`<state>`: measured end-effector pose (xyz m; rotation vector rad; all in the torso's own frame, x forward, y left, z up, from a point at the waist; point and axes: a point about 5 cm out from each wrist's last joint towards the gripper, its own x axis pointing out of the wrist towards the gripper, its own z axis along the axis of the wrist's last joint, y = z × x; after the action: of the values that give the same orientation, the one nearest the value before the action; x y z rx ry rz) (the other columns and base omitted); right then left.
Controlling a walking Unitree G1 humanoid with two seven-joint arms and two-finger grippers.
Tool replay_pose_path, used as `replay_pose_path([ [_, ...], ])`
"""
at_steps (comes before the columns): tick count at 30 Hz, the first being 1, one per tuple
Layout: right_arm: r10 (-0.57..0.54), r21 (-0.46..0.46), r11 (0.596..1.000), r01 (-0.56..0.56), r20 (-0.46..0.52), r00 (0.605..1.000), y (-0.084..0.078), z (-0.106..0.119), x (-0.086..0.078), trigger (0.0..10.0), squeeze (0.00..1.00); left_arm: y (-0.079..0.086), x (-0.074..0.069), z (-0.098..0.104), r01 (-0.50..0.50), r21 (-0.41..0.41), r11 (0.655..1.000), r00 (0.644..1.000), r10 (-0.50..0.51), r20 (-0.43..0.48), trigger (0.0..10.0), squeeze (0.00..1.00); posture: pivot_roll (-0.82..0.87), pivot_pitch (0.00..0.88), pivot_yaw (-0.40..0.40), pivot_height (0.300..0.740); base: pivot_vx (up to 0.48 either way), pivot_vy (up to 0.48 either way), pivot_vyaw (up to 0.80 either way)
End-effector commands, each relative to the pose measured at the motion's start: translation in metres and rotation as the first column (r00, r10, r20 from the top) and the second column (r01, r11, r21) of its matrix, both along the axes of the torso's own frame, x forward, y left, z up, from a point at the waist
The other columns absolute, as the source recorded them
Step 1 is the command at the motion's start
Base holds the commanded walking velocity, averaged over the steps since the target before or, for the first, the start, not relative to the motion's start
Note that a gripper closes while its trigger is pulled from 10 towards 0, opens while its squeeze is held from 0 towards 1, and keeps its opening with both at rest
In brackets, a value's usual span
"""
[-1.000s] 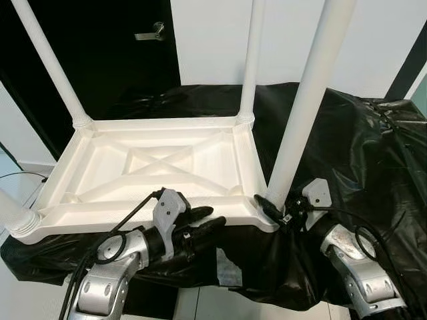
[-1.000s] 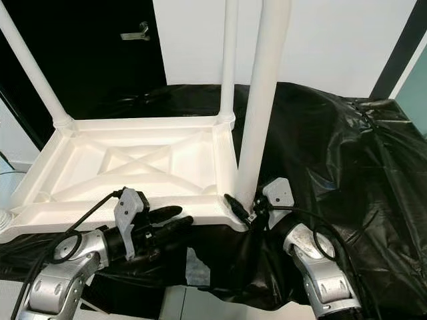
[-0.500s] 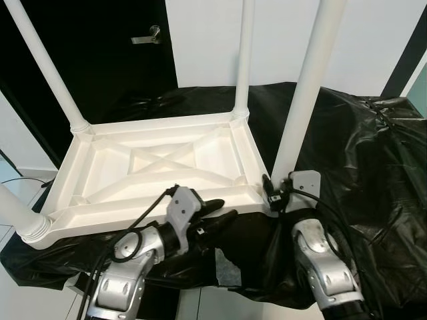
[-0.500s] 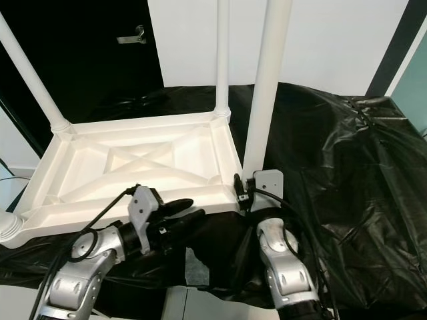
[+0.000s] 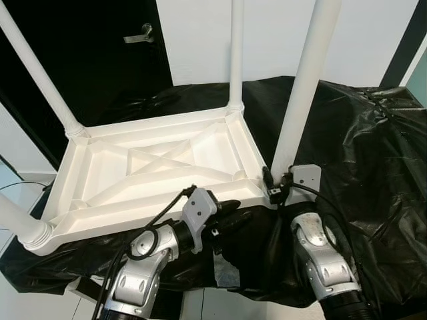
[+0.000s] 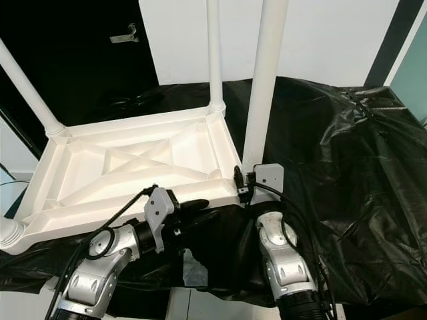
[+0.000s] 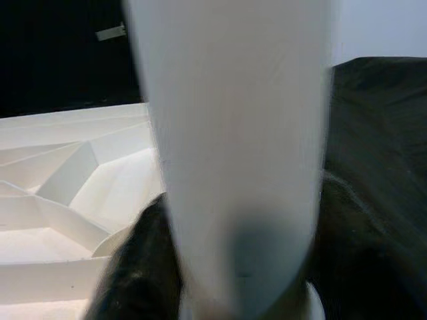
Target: Building children table
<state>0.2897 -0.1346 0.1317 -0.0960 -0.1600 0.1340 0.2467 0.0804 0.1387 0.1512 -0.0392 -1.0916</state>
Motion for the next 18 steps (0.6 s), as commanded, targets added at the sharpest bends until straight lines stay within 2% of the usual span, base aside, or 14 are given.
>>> replay_pose_path([
  [1,-0.01,0.014,1.0,0.01,-0.013,1.0,-0.004,-0.003,-0.002,10.0,0.28,0.004,0.008,-0.002,-0.145,0.006,0.989,0.989,0.145,0.017,10.0,0.0,-0.01,0.0,0.066,0.74,0.0,0.0,0.0],
  [2,0.018,0.015,1.0,-0.018,-0.004,1.0,-0.011,-0.001,-0.002,10.0,1.0,0.004,0.008,-0.001,-0.138,0.017,0.99,0.99,0.138,0.032,10.0,0.0,-0.01,0.0,0.066,0.74,0.0,0.0,0.0],
  [3,0.126,-0.005,0.992,-0.126,0.0,0.992,-0.023,0.003,-0.007,10.0,1.0,0.004,0.008,0.0,-0.13,0.027,0.991,0.991,0.128,0.046,10.0,0.0,0.0,0.0,0.062,0.74,0.0,0.0,0.0],
  [4,0.188,-0.015,0.982,-0.188,-0.009,0.982,-0.028,0.005,-0.011,10.0,0.44,0.004,0.008,0.0,-0.127,0.028,0.992,0.991,0.125,0.049,10.0,0.0,0.0,0.0,0.059,0.74,0.0,0.0,0.0],
  [7,0.226,-0.02,0.974,-0.226,-0.016,0.974,-0.031,0.005,-0.013,10.0,0.44,0.004,0.007,0.001,-0.125,0.027,0.992,0.991,0.124,0.05,10.0,0.0,0.0,0.0,0.059,0.74,0.0,0.0,0.0],
  [8,0.316,-0.035,0.947,-0.318,-0.055,0.947,-0.04,0.004,-0.015,10.0,0.0,0.006,0.006,0.0,-0.126,0.033,0.991,0.991,0.124,0.054,10.0,0.0,0.0,0.0,0.052,0.74,0.0,0.0,0.0],
  [11,0.345,-0.037,0.937,-0.348,-0.068,0.936,-0.044,0.004,-0.016,10.0,0.0,0.006,0.006,0.0,-0.127,0.036,0.991,0.991,0.125,0.056,10.0,0.0,0.0,0.0,0.051,0.74,0.0,0.0,0.0],
  [13,0.411,-0.066,0.906,-0.419,-0.11,0.905,-0.05,0.005,-0.011,10.0,0.0,0.006,0.006,0.0,-0.126,0.034,0.991,0.99,0.124,0.061,10.0,0.0,0.01,0.0,0.047,0.74,0.0,0.0,0.0],
  [16,0.43,-0.078,0.894,-0.441,-0.125,0.894,-0.052,0.005,-0.009,10.0,0.0,0.006,0.006,0.001,-0.125,0.032,0.992,0.991,0.123,0.061,10.0,0.0,0.01,0.0,0.047,0.74,0.0,0.0,0.0],
  [18,0.479,-0.117,0.859,-0.498,-0.157,0.864,-0.052,0.007,0.002,10.0,0.0,0.003,0.004,0.001,-0.117,0.032,0.993,0.991,0.115,0.07,10.0,0.0,0.02,0.0,0.034,0.74,0.0,0.0,0.0],
])
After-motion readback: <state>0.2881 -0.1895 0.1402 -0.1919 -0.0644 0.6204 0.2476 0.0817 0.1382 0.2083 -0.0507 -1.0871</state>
